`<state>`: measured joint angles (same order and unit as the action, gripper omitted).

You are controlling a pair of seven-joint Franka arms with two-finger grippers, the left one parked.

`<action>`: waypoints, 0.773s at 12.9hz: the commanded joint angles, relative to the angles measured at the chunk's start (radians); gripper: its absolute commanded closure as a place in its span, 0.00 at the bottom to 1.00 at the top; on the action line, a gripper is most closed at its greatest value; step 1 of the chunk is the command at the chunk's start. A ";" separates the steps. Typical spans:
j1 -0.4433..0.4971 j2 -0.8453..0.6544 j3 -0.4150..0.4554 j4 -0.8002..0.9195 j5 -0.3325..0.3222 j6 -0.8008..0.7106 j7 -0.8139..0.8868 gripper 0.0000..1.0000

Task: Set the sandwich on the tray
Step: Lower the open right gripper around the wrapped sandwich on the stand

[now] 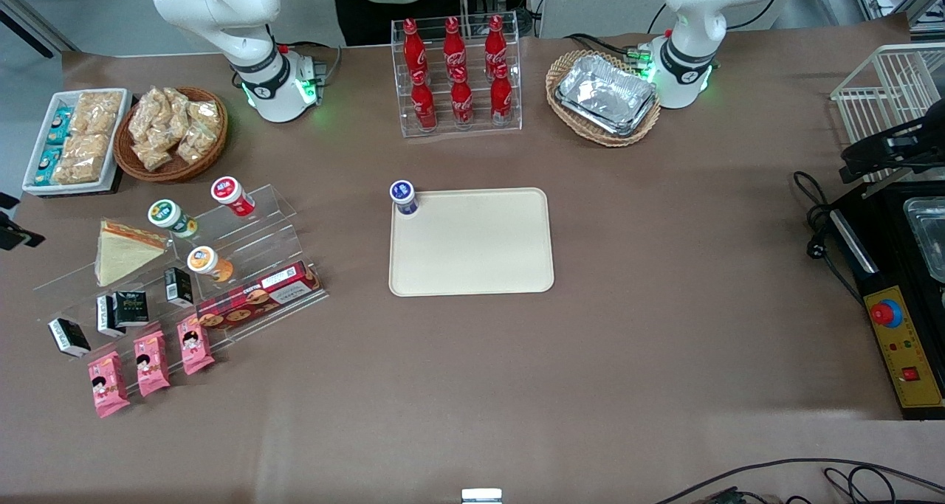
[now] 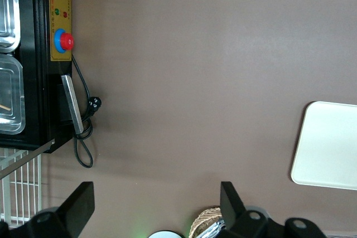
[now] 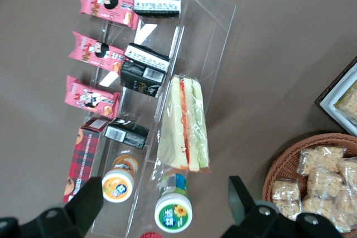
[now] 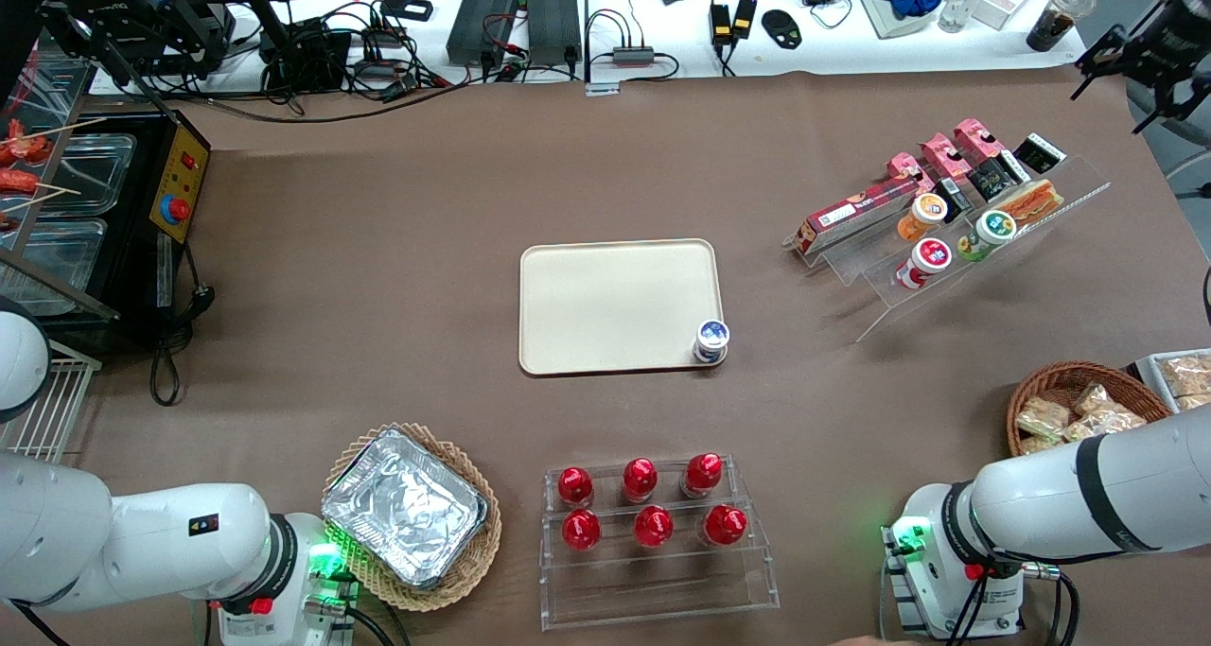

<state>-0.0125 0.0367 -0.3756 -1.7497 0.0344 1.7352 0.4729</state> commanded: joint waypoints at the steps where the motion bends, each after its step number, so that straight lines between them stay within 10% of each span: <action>1: -0.007 -0.069 0.004 -0.180 0.004 0.151 0.033 0.00; 10: -0.007 -0.104 0.004 -0.387 0.007 0.375 0.032 0.00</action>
<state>-0.0169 -0.0306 -0.3758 -2.0589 0.0346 2.0279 0.4901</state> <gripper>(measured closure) 0.000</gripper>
